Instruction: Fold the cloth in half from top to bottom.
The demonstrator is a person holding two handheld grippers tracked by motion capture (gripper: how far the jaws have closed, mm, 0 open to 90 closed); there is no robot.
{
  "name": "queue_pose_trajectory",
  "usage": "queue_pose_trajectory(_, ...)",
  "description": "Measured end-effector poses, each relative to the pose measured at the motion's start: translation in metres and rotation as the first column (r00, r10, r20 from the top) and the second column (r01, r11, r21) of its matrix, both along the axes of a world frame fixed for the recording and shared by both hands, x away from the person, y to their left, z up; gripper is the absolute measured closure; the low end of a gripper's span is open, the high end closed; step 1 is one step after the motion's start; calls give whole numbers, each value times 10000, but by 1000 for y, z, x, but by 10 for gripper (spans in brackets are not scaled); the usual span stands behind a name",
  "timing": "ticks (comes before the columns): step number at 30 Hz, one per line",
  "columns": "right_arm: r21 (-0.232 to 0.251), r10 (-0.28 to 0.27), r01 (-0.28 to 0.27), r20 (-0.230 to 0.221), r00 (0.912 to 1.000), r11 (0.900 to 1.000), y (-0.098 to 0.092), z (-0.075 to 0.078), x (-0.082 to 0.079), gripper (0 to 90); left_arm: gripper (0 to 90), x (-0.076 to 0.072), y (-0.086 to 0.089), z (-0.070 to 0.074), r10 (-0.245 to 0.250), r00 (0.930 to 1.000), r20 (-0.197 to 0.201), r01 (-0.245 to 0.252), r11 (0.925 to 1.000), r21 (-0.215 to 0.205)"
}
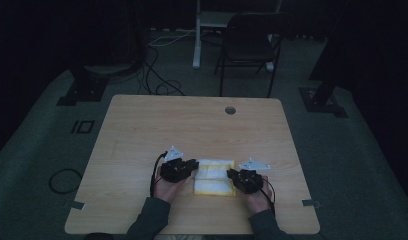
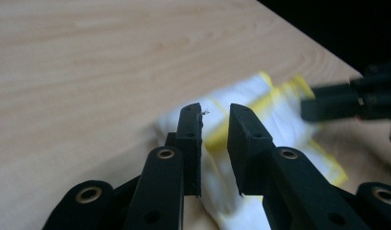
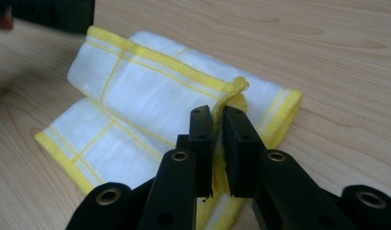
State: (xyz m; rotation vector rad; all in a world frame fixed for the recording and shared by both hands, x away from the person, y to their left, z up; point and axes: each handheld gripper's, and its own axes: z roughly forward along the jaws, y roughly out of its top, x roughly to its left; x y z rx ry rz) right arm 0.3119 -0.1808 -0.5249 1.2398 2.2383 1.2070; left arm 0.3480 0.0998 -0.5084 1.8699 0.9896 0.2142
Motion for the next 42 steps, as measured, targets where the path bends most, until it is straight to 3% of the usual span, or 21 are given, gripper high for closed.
queue_pose_trajectory(5, 30, 15, -15, 9, 10000, 10000, 0, 0, -2, 826, 740, 17, -8, 0, 55, 9999, -142, -52, 9997, 240)
queue_pose_trajectory(10, 60, 25, -25, 20, 10000, 10000, -1, 0, -3, 818, 736, 20, -15, -6, -109, 9995, -306, 128, 9981, 608)
queue_pose_trajectory(22, 180, 58, -58, 18, 10000, 9998, -3, 2, -7, 771, 727, 7, -18, -12, -579, 9973, -458, 610, 9957, 696)
queue_pose_trajectory(42, 351, -42, 38, 87, 10000, 9994, -14, 6, -11, 735, 721, -13, -14, -18, -790, 9961, -390, 818, 9936, 774)
